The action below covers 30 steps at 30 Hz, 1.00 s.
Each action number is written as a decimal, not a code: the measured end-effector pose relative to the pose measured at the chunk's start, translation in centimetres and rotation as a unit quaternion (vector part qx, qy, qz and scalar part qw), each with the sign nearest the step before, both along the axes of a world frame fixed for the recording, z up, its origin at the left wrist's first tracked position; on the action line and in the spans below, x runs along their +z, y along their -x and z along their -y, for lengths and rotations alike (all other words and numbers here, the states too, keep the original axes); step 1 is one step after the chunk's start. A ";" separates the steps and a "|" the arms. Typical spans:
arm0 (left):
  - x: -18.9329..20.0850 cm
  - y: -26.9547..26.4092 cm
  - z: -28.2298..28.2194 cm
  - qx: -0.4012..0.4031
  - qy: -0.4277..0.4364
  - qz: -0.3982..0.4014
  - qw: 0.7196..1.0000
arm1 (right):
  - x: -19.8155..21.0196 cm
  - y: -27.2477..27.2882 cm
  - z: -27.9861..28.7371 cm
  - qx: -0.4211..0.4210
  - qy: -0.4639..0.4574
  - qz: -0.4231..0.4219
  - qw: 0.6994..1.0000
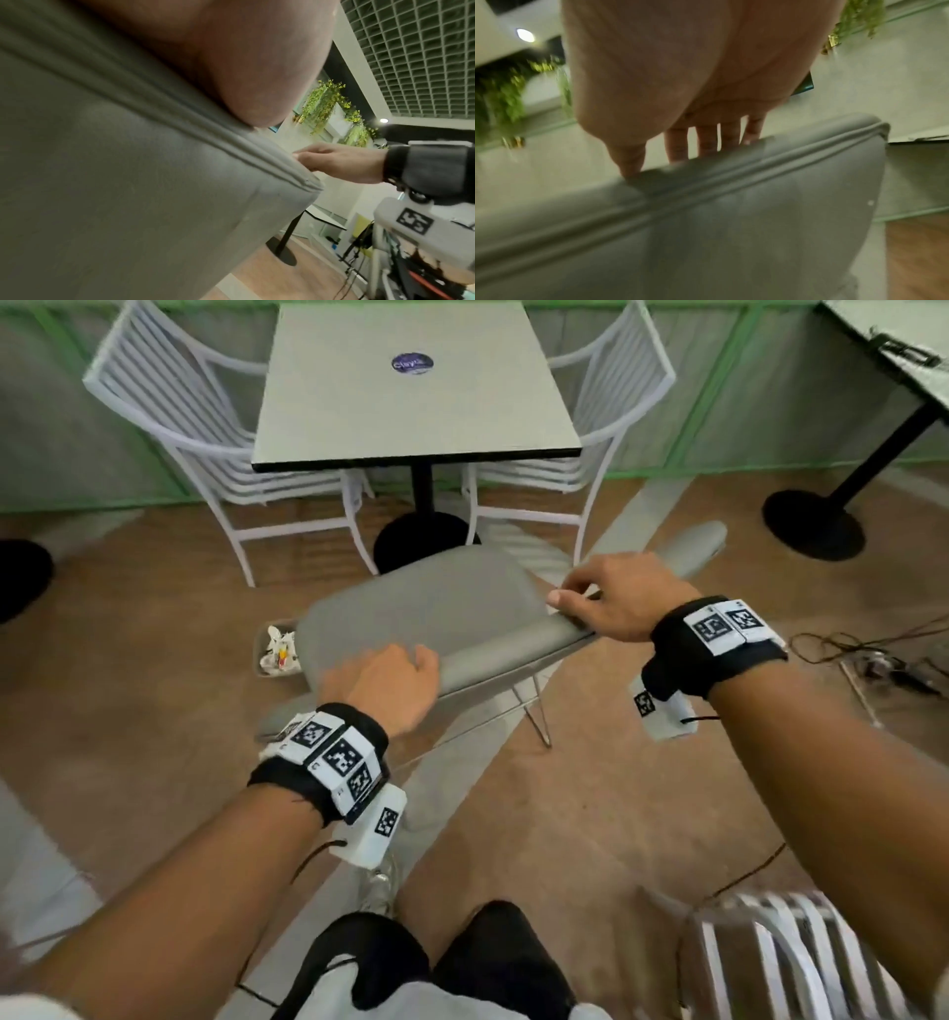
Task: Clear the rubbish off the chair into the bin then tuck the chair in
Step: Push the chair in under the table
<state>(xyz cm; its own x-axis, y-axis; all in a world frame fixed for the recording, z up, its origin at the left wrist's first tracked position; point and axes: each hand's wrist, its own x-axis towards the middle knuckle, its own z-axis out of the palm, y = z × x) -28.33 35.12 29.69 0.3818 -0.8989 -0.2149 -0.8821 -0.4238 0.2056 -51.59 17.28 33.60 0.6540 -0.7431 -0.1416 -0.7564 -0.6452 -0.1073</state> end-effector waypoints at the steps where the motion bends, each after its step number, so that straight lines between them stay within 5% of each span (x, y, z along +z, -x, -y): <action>1: 0.0 0.4 -0.1 0.022 0.012 0.024 0.999 | -0.4 0.4 0.9 -0.003 0.010 -0.036 0.999; 14: 1.5 -0.2 -0.3 -0.017 0.075 0.087 0.993 | -2.3 0.0 0.3 -0.037 0.095 -0.044 0.994; 25: 1.7 -9.2 -1.4 -0.011 0.067 0.093 0.993 | -2.8 -3.1 -5.1 0.003 0.103 -0.030 0.994; 30: 0.8 -9.4 -2.1 0.012 0.105 0.118 0.987 | -2.5 -1.4 -3.9 -0.015 0.102 0.016 0.995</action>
<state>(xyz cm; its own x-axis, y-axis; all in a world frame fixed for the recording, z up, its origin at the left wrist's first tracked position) -18.92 37.26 30.51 0.4214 -0.9040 0.0722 -0.9059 -0.4158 0.0804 -50.20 21.22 31.15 0.6323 -0.7739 0.0352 -0.7743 -0.6328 -0.0011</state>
